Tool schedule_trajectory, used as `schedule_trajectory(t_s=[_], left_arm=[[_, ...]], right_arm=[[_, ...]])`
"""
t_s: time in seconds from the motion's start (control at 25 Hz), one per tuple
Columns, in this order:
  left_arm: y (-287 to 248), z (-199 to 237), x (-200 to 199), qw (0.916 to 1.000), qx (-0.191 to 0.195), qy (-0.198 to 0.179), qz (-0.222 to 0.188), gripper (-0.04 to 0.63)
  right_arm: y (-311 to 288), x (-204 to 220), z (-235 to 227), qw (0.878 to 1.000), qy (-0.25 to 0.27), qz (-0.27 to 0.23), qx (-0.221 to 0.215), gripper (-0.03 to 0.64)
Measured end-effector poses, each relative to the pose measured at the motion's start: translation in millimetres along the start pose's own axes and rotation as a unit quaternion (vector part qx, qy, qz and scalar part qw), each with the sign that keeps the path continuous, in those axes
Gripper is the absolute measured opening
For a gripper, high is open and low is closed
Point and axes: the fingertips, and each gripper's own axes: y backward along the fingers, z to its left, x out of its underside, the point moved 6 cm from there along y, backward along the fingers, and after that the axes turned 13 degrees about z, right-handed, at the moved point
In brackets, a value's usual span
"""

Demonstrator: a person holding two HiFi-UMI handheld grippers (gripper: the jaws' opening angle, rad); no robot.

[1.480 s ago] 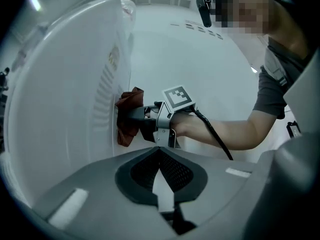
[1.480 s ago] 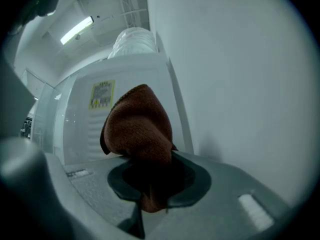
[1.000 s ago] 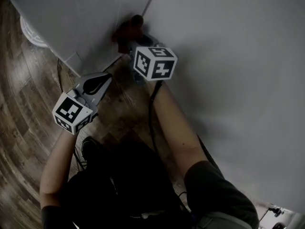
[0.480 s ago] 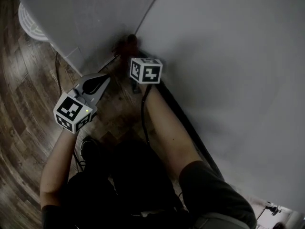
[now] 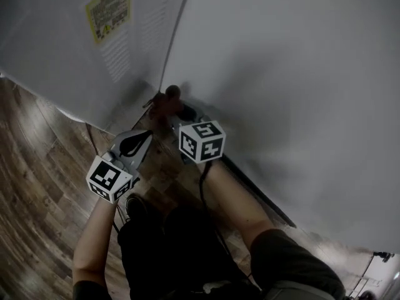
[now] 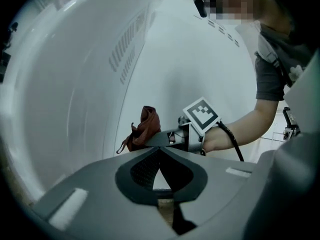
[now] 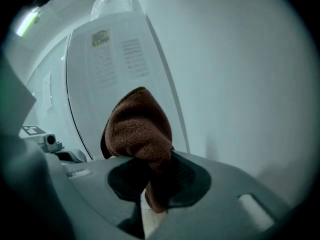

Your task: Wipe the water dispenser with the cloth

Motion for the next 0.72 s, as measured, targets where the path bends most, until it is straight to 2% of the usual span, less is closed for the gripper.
schedule_trajectory(t_s=[0.12,0.24,0.4,0.52,0.64,0.72], left_arm=[[27,-24,-52,0.9999,-0.005,-0.008,0.011,0.008],[61,-47,-99,0.9999,-0.012,0.010,-0.001,0.008],[116,-86,-170,0.9992,-0.034,0.019,-0.010,0.008],[154,-109,-228,0.9984,-0.054,0.009,-0.015,0.008],[183,-127,-272,0.9962,-0.081,0.003,-0.029,0.008],[203,-146,-299,0.9955,-0.086,0.005,-0.039,0.008]], right_arm=[[55,-45,29,0.999,-0.029,-0.012,-0.018,0.058],[104,-86,55,0.995,-0.079,-0.026,-0.047,0.058],[178,-138,86,0.994,-0.091,-0.021,-0.057,0.058],[232,-180,104,0.994,-0.096,-0.014,-0.059,0.058],[281,-218,124,0.991,-0.105,-0.010,-0.078,0.058],[317,-240,140,0.990,-0.103,-0.015,-0.091,0.058]])
